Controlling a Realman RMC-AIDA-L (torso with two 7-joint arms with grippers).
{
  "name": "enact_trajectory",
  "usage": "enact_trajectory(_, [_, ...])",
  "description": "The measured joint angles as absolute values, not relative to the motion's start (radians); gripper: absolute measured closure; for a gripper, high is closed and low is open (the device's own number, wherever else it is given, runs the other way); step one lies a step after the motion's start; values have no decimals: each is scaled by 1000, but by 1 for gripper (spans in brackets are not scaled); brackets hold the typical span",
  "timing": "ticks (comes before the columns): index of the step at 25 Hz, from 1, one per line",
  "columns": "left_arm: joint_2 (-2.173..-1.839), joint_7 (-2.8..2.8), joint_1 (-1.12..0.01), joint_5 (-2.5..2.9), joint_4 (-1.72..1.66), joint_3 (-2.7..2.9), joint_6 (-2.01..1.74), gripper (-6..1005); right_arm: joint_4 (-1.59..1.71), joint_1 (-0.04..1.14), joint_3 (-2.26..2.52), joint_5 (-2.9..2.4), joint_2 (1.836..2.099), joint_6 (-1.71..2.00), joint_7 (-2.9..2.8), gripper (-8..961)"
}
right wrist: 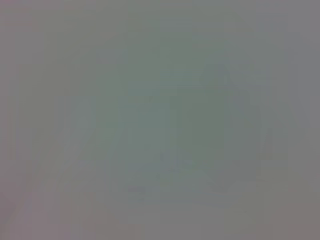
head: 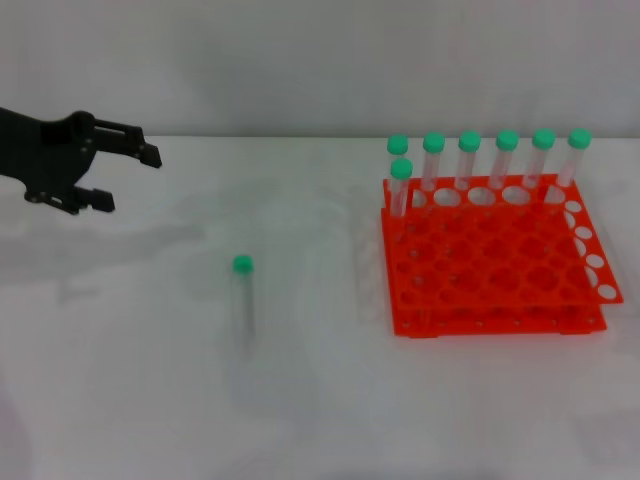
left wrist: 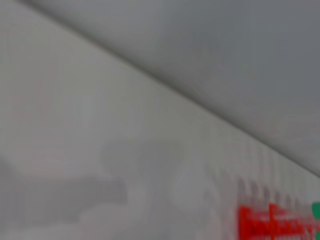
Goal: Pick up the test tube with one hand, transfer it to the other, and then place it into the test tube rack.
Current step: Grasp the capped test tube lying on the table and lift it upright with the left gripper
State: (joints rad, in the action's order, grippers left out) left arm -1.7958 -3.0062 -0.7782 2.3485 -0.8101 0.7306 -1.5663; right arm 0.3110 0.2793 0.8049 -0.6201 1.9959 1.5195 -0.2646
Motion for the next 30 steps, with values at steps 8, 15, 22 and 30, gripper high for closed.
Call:
enact_trajectory(8, [-1810, -3009, -872, 2516, -708, 615, -1645, 110, 313, 290, 804, -629, 1991, 1525, -184, 199])
enact_trajectory(15, [-1868, -3005, -921, 2574, -680, 678, -1596, 110, 314, 278, 807, -631, 1988, 1539, -179, 199])
enact_trajectory(22, [-1898, -3006, -985, 2626, -589, 779, -1552, 110, 310, 269, 797, -629, 2001, 1568, -177, 199])
enact_trajectory(30, [-1913, -3008, -1017, 2726, -538, 799, -1562, 112, 302, 286, 802, -625, 2002, 1581, -158, 199])
